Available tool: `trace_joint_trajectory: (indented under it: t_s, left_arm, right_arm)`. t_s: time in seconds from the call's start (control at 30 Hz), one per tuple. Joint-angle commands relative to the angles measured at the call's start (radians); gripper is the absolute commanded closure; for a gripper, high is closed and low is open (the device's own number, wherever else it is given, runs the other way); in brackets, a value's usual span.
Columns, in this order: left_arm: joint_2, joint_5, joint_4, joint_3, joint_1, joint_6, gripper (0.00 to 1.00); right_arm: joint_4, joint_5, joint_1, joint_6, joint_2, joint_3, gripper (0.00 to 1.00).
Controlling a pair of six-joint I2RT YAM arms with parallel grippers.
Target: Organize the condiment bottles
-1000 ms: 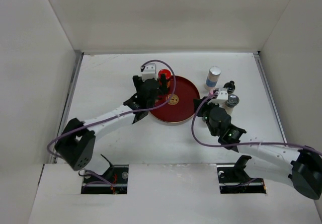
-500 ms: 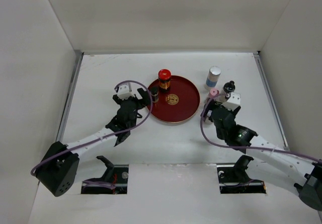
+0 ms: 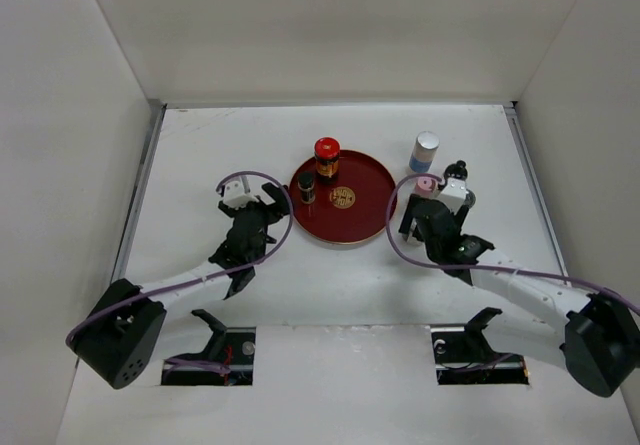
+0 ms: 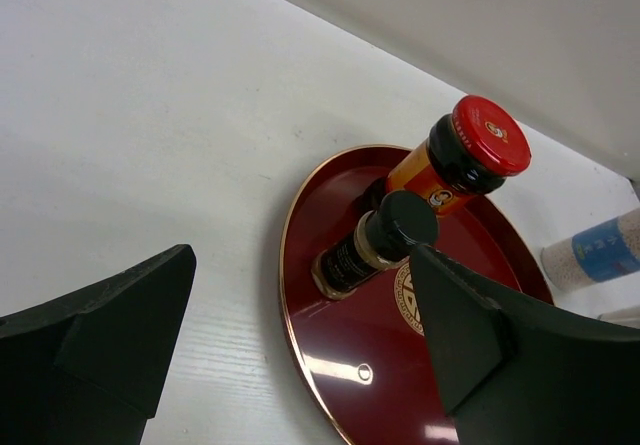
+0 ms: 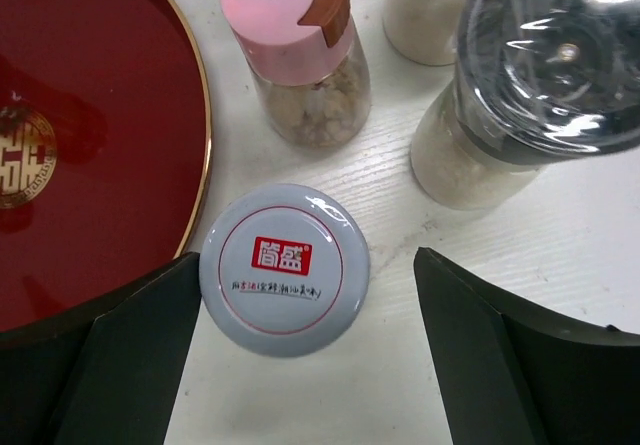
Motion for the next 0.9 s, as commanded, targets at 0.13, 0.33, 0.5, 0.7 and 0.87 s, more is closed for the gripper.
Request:
trace_joint_trajectory:
  t_s: [0.13,0.33,0.5,0.7,0.87]
  left_arm:
    - [0.026,0.027,0.077,-0.005,0.018,-0.035,0.11]
    - [0.023,0.026,0.079,-0.014,0.034,-0.045,0.11]
    - [0.012,0.027,0.083,-0.031,0.060,-0.080,0.11]
    - [0.001,0.029,0.083,-0.049,0.084,-0.092,0.11]
    - [-0.006,0.029,0.083,-0.056,0.087,-0.094,0.11]
  right_arm:
    - [0.129,-0.065,-0.029,-0.061,0.082,0.052,0.23]
    - [0.115,0.073,0.026,-0.123,-0.032,0.087,0.56]
    - [0.101,0.056,0.120,-0.170,-0.038,0.216,0.54]
    - [0.302,-0.074,0.226,-0.175,0.221,0.345,0.54]
    - [0.367,-0.119,0.276,-0.199,0.440,0.501,0.54]
